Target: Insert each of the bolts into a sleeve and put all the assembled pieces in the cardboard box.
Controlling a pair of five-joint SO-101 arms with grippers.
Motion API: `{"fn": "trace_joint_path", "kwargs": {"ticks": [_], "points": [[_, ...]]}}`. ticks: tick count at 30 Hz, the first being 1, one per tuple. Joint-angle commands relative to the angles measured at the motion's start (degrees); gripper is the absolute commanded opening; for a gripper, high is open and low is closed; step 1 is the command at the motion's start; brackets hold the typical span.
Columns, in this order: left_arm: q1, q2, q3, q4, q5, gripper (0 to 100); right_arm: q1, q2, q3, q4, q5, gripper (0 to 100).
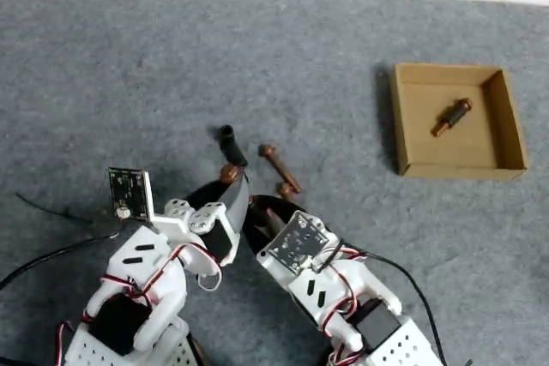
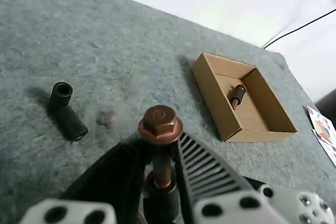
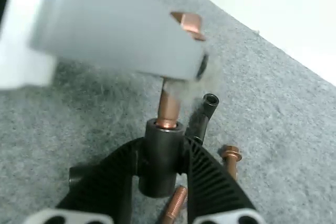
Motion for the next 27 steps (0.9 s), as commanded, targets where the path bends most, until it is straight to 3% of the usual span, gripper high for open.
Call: {"fn": "trace_joint_path", "kwargs": {"ticks": [1,7,15,18,21,27], "points": [[1.54,-0.66,-1.36,1.85,0.44,0,0.57,-1.19,8.40,-0.40,0.53,0.5],[1.54,-0.57,-0.84,6.77,0.44,0,0.66,-1.19,8.40,-0.40,0.53,0.5],[1.54,-0.57,4.97,6.86,-0.26,0,0.66,-1.19,8.40,-0.31,0.53,0.5],[1.54,-0.57,5.14,6.86,-4.75,2,0.66,-1.27,8.40,-0.31,0.53,0.5],[1.54,-0.57,5.41,7.12,-5.01,15,0.66,-1.27,8.40,-0.31,0.53,0.5],[1.01,-0.57,8.57,7.21,0.26,53,0.66,-1.27,8.40,-0.31,0.53,0.5]]}}
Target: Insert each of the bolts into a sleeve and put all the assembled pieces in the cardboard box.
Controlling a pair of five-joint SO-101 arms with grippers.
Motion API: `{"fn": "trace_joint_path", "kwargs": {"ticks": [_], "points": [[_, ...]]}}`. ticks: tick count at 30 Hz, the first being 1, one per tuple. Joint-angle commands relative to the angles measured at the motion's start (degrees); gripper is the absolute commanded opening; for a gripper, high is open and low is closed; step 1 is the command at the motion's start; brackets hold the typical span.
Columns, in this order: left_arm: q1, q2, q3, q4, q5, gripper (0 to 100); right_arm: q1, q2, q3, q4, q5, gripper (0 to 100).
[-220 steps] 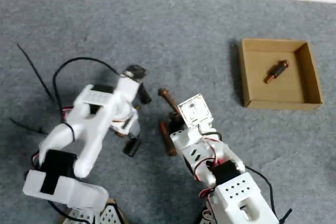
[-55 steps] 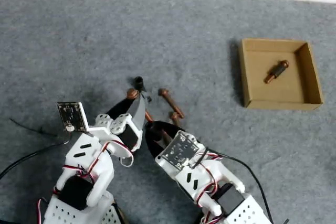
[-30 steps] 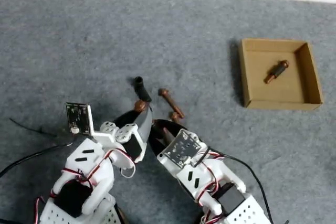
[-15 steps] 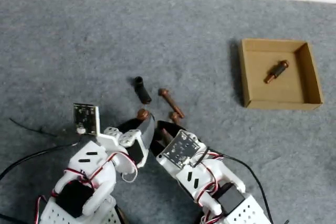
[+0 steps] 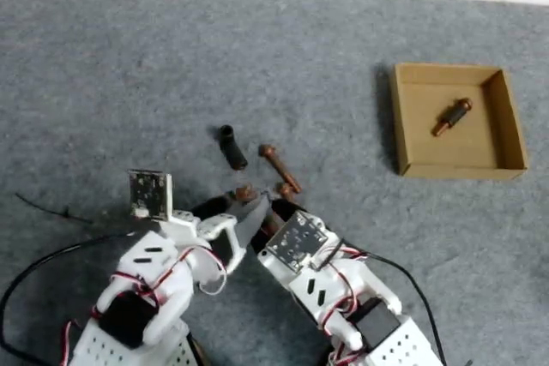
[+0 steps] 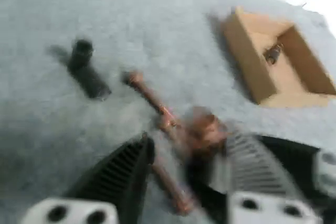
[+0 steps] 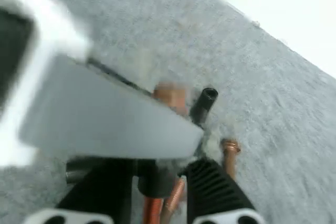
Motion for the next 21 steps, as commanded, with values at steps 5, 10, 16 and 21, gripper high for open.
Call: {"fn": "trace_joint_path", "kwargs": {"ticks": [5,10,16,21], "points": [[-5.58,0.04,-4.62,1.05,12.13,62,0.40,-1.63,8.31,-0.48,0.44,0.5],[-18.42,0.04,-7.52,0.88,16.00,62,2.77,-1.89,8.31,-1.19,0.44,0.5],[-27.56,0.04,-2.42,-3.87,16.09,62,7.25,-1.89,8.13,-1.45,0.18,0.5],[-30.55,0.04,4.88,-14.51,15.91,62,20.35,-1.89,1.19,1.98,-1.67,0.5]]}}
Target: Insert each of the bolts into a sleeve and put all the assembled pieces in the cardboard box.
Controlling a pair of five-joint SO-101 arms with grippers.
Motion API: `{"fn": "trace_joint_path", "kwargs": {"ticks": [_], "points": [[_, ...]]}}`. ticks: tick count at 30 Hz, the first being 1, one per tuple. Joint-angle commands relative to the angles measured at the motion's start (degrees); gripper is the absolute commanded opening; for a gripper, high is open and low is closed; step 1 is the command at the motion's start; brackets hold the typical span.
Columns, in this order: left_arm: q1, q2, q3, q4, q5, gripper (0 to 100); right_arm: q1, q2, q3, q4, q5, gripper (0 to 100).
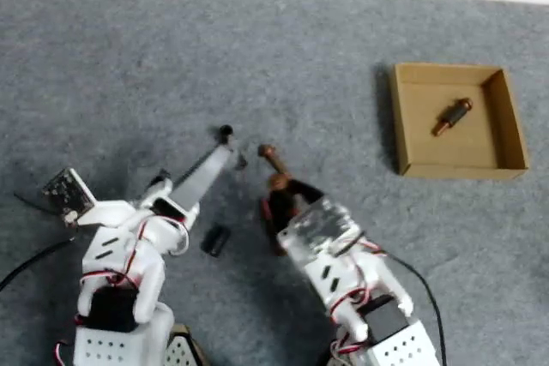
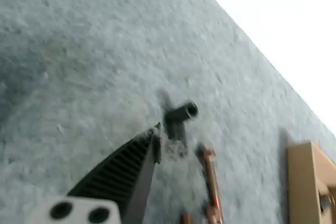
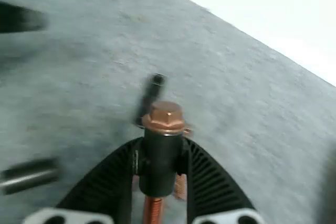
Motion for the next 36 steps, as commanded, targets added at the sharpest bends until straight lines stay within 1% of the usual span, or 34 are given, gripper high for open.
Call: {"fn": "trace_joint_path", "kwargs": {"ticks": [1,4,6,10,13,16,19,24,26,28,32,36], "points": [[-2.68,-0.48,4.18,-9.14,0.35,62,11.12,-1.63,-0.40,1.63,-3.25,0.5],[-2.77,-0.48,5.49,-10.99,0.26,62,22.64,-1.10,-5.14,0.22,-6.07,0.5],[-2.77,-0.48,5.49,-10.99,0.26,62,27.30,-1.01,-7.08,-2.68,-6.24,0.5],[-2.77,-0.40,5.49,-10.99,0.26,62,30.29,0.40,-8.04,-7.08,-6.24,0.5],[-2.77,-0.40,5.49,-10.99,0.26,62,31.08,7.52,-8.75,-10.42,-2.37,0.5],[-2.77,-0.40,5.67,-10.99,0.18,62,33.45,20.18,-15.43,-16.04,-1.05,0.5],[-2.77,-0.40,5.76,-10.99,0.18,62,37.05,36.97,-25.80,-20.09,-1.05,0.5],[-2.77,-0.40,5.76,-11.08,0.18,62,39.43,68.26,-49.19,-20.79,-1.14,0.5],[-2.77,-0.31,5.85,-11.08,0.18,62,40.75,79.87,-58.24,-19.30,-1.14,0.5],[-2.77,-0.31,5.85,-10.99,0.18,62,42.15,90.42,-68.00,-15.34,-1.14,0.5],[-2.77,-0.31,5.85,-10.99,0.18,62,44.62,107.38,-88.04,-2.42,-1.14,0.5],[-2.51,-0.22,5.85,-10.99,0.18,62,46.29,117.41,-104.48,10.51,-1.14,0.6]]}}
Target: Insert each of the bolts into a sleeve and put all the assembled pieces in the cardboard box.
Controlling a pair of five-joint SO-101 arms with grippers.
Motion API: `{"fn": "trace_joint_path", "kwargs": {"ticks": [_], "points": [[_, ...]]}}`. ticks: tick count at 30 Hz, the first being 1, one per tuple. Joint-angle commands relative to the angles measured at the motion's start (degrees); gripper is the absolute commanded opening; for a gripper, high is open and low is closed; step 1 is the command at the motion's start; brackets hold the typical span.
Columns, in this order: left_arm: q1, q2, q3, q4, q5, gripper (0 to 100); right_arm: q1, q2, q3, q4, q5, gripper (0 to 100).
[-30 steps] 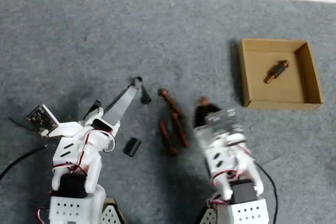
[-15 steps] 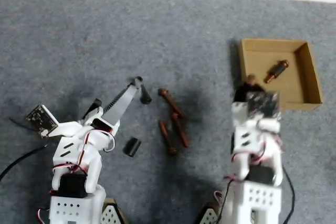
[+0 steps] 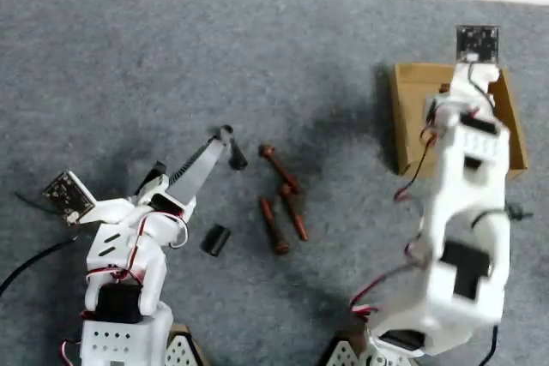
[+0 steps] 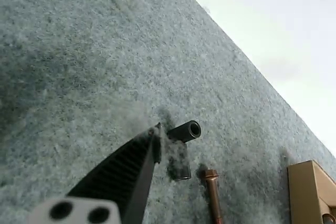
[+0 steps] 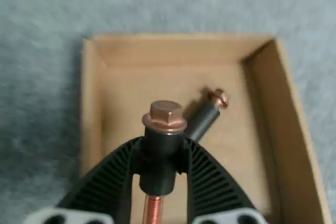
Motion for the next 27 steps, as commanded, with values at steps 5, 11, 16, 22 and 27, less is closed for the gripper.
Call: {"fn": "trace_joint_path", "kwargs": {"ticks": [5,11,16,22,27], "points": [[-0.48,-0.31,-0.13,-1.23,0.18,62,1.10,10.33,-26.51,16.13,0.44,0.7],[-0.48,-0.31,0.40,-1.41,-0.97,62,0.22,13.05,-28.35,21.14,0.62,13.6],[-0.48,-0.31,0.40,-1.41,-1.93,62,-0.22,12.70,-28.53,24.84,0.88,22.0],[-0.48,-0.31,0.48,-1.41,-2.02,62,0.31,9.71,-28.35,29.67,0.44,22.0],[-0.48,-0.31,0.48,-1.41,-2.11,62,-2.51,-0.48,-24.13,31.08,-0.44,22.0]]}}
